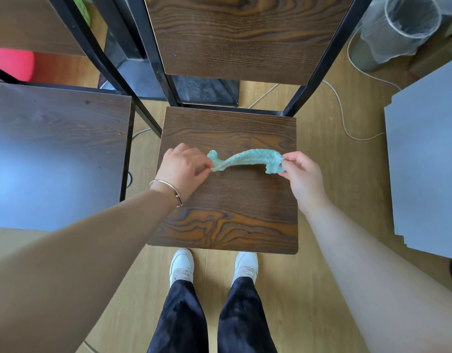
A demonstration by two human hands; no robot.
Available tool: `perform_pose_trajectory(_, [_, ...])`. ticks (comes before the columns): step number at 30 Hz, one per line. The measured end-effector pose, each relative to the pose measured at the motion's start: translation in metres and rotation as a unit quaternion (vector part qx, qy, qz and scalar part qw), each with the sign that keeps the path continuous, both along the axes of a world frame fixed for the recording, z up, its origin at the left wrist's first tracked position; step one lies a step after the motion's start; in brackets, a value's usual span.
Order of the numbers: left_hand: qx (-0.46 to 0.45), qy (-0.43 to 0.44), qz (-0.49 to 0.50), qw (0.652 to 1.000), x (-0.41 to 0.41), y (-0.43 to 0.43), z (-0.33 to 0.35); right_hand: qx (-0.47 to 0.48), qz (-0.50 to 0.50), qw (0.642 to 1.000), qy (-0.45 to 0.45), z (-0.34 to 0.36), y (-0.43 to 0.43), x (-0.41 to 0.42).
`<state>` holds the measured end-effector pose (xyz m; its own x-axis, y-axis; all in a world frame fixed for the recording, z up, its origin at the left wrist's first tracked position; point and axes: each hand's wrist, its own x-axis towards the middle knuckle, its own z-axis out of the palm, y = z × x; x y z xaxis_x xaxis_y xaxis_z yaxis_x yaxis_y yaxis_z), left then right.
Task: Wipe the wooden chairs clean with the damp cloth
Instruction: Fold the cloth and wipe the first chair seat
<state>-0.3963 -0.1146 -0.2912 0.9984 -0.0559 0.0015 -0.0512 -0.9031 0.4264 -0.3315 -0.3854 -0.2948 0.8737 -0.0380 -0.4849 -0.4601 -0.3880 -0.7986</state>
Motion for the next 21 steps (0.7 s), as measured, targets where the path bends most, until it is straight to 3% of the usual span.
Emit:
perform_pose_trajectory(7, [0.092, 0.035, -0.120, 0.988, -0.050, -0.018, -0.042, -0.143, 0.103, 0.984, 0.020, -0.039, -0.009, -0.059])
perform_pose_trajectory(13, [0.060, 0.071, -0.067, 0.993, -0.063, -0.027, -0.041, -0.230, 0.083, 0.969, -0.011, -0.049, 0.002, -0.071])
perform_pose_trajectory(17, [0.081, 0.079, -0.002, 0.994, -0.062, -0.017, -0.038, -0.285, 0.029, 0.953, 0.101, -0.048, 0.005, -0.069])
perform_pose_trajectory(21, [0.085, 0.111, 0.059, 0.988, -0.059, -0.011, -0.036, -0.233, 0.018, 0.959, 0.158, -0.051, 0.005, -0.067])
